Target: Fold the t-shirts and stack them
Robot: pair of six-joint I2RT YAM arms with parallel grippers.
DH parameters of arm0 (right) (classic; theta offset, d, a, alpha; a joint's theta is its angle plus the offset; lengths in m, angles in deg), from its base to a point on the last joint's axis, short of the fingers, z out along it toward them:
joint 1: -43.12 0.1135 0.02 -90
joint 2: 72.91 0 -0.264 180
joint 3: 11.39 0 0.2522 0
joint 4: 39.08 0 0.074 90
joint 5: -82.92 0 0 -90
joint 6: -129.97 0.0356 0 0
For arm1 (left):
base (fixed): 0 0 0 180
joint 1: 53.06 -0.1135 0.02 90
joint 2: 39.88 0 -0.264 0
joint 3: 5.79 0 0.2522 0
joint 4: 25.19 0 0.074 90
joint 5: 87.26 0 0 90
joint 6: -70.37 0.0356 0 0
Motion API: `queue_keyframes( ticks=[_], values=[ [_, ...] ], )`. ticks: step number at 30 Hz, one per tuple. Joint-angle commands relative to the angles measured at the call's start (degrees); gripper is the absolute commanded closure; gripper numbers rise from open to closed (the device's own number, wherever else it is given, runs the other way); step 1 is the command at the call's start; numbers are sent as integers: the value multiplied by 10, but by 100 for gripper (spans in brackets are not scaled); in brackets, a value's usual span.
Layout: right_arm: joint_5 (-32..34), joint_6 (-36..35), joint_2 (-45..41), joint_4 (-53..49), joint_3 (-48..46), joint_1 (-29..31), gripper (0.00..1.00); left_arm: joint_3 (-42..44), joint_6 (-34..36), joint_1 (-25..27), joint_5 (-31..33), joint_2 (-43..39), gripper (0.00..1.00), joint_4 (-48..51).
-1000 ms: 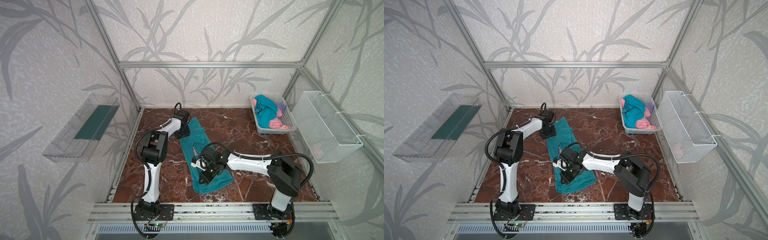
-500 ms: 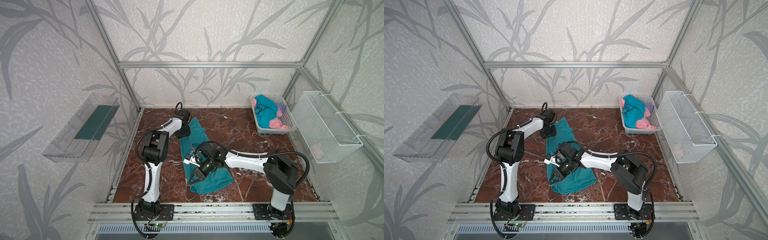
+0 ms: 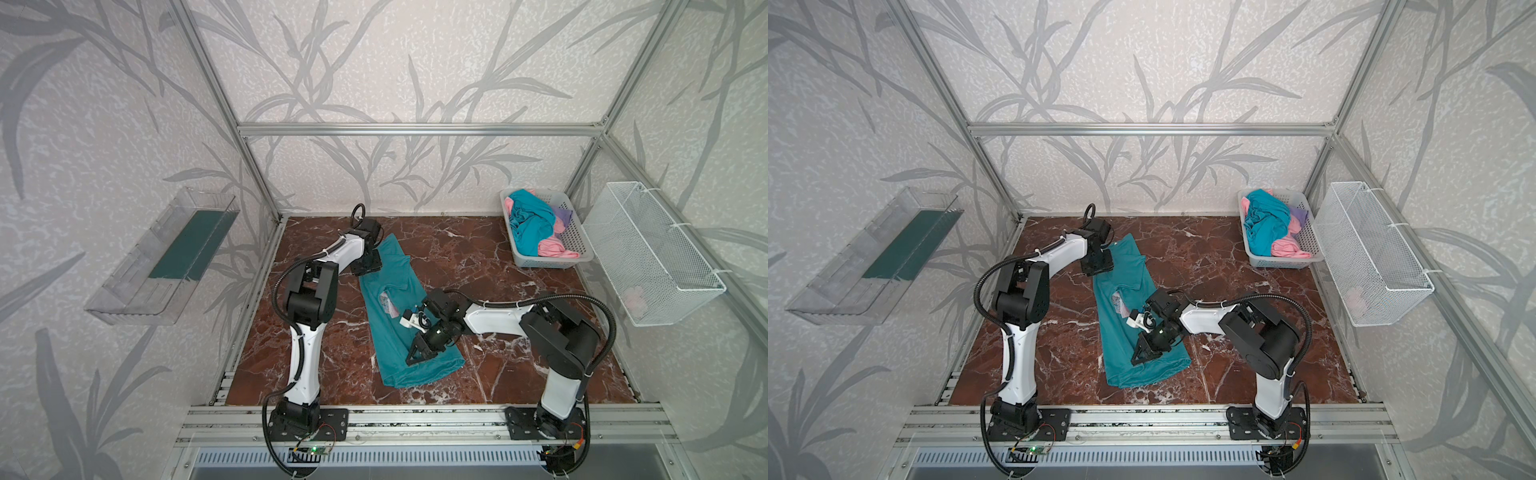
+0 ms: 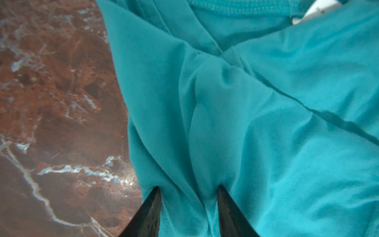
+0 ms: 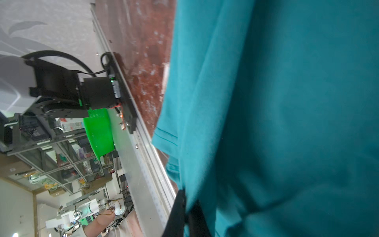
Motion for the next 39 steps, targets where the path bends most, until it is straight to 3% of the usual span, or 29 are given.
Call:
queue_keyframes(
  ticks=[1,6,11,15,22,28,32,36,39],
  values=[
    [19,-19,-18,-37,-11,7,91,-16,10,-3,9,38,54,19],
    [23,-26,-10,-40,-26,12,88,-56,11,-3,11,62,54,36],
    [38,-39,-14,-59,-7,25,62,-74,10,-3,6,64,54,49],
    [58,-49,-40,-90,13,24,59,-59,8,1,-8,33,51,48],
    [190,-113,-129,-236,97,21,49,-28,3,14,-23,-73,45,40],
    [257,-121,-152,-278,112,17,40,-11,0,15,-19,-146,41,42],
    [263,-115,-125,-242,148,6,46,52,-8,21,-18,-206,41,31],
    [251,-90,-41,-191,218,-24,90,192,-33,27,-21,-297,51,-3],
    [237,-47,37,-147,275,-45,94,308,-68,37,-32,-359,57,-39]
  ],
)
